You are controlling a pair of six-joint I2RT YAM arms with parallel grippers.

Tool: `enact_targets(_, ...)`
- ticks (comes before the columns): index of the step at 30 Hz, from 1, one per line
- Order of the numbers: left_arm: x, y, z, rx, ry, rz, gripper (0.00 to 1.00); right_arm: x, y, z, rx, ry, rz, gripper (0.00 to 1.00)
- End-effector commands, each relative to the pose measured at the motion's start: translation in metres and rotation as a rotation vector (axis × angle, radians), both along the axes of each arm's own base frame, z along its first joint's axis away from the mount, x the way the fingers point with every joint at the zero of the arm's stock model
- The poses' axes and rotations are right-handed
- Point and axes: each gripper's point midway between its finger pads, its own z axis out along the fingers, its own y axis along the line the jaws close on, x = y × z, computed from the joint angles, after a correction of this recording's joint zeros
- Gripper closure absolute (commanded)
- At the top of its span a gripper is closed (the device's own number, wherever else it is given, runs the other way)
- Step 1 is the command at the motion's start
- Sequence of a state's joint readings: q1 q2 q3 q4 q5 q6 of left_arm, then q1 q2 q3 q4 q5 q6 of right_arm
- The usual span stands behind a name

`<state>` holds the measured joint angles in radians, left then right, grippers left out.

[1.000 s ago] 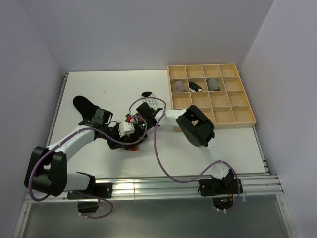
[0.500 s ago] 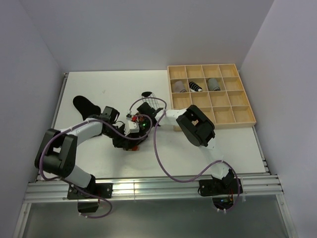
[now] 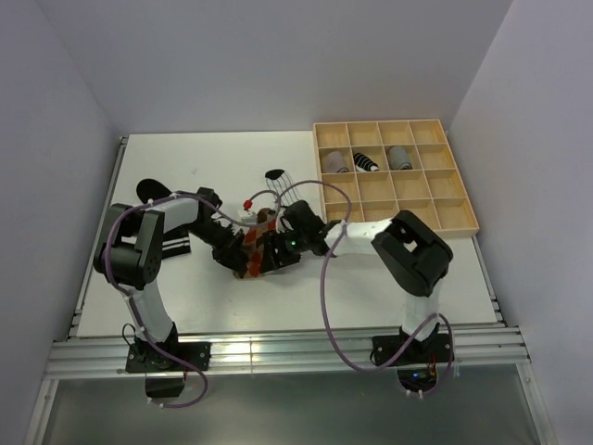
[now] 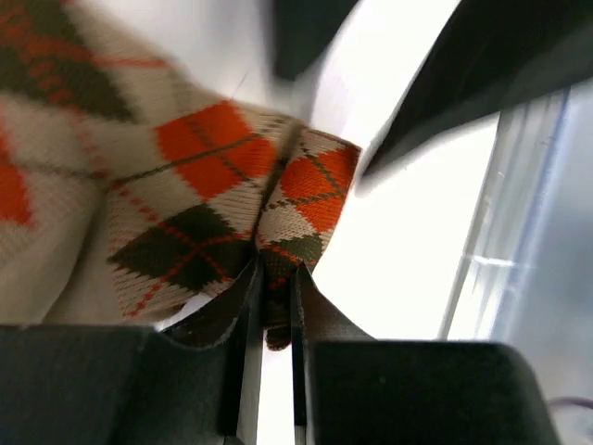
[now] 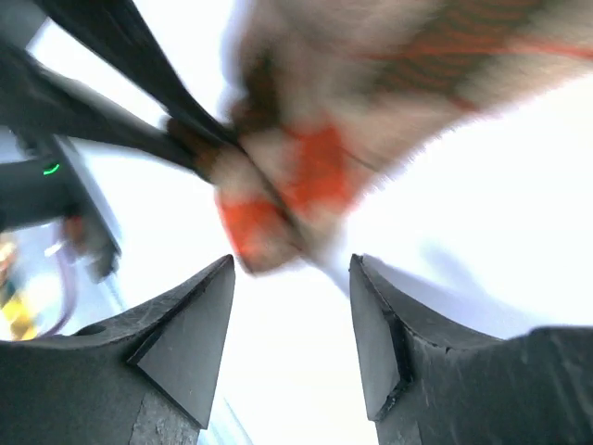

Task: Roll the socks
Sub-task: Roll the sock at the center of the board.

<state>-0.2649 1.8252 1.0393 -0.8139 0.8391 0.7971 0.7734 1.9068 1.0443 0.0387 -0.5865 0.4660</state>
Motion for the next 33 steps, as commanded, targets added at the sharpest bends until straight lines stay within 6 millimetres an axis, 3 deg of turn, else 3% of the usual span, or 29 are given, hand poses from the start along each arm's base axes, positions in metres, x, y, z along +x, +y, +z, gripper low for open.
enact_targets(1, -0.010, 0.025, -0.001, 0.064, 0.192, 0.069, 1.00, 0.033, -0.025, -0.005, -0.055, -0.180, -0.233, 0.40)
enact_targets(2, -0.009, 0.026, -0.002, 0.072, 0.217, 0.078, 1.00, 0.035, -0.024, 0.007, -0.024, -0.215, -0.250, 0.40)
enact_targets(3, -0.006, 0.026, -0.003, 0.072, 0.234, 0.083, 1.00, 0.030, -0.031, 0.000, -0.042, -0.224, -0.269, 0.40)
enact_targets(4, -0.005, 0.028, -0.003, 0.086, 0.267, 0.119, 1.00, 0.029, -0.031, 0.009, -0.020, -0.252, -0.283, 0.40)
enact_targets(8, -0.001, 0.034, -0.005, 0.178, 0.331, 0.178, 1.00, 0.024, -0.040, 0.009, -0.086, -0.394, -0.322, 0.41)
enact_targets(9, 0.001, 0.035, -0.003, 0.192, 0.341, 0.190, 1.00, 0.015, -0.033, 0.010, -0.095, -0.429, -0.298, 0.41)
enact_targets(10, 0.001, 0.036, -0.001, 0.206, 0.362, 0.201, 1.00, 0.018, -0.035, 0.012, -0.128, -0.492, -0.304, 0.41)
enact_targets(16, 0.008, 0.039, 0.008, 0.305, 0.462, 0.258, 1.00, -0.004, 0.000, 0.030, -0.127, -0.692, -0.165, 0.40)
enact_targets(23, 0.007, 0.040, -0.003, 0.416, 0.523, 0.289, 1.00, -0.018, 0.041, 0.050, -0.134, -0.889, -0.013, 0.39)
enact_targets(33, 0.016, 0.036, 0.001, 0.492, 0.540, 0.318, 1.00, -0.021, 0.072, 0.041, -0.207, -1.009, 0.184, 0.36)
